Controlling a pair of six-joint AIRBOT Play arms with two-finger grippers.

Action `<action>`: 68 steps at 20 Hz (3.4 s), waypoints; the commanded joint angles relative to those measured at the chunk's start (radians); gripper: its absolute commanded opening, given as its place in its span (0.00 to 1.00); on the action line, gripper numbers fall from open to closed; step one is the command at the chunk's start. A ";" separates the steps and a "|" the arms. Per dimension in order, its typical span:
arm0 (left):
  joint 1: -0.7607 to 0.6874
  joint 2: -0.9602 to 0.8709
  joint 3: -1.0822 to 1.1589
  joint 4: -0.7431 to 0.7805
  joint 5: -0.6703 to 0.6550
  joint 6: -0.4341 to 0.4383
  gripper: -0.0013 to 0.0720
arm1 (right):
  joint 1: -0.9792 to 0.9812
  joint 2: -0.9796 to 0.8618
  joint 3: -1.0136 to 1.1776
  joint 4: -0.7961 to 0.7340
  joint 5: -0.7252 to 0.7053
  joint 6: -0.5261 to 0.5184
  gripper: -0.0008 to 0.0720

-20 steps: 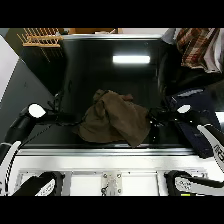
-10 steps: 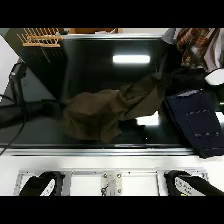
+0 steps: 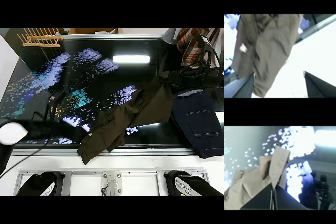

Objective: Fold the clothes and pants, and hang the long-sleeved shirts on hangers.

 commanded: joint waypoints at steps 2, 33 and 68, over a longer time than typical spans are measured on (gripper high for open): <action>0.014 -0.291 0.151 0.058 0.193 0.000 0.90 | 0.001 0.001 0.003 -0.010 0.032 0.004 0.01; 0.066 -0.990 0.460 -0.225 0.234 0.100 0.04 | -0.005 0.003 0.008 0.023 0.017 -0.020 0.01; 0.237 -0.732 1.042 0.128 -0.145 -0.069 0.04 | 0.193 -0.424 0.505 0.062 -0.425 -0.082 0.01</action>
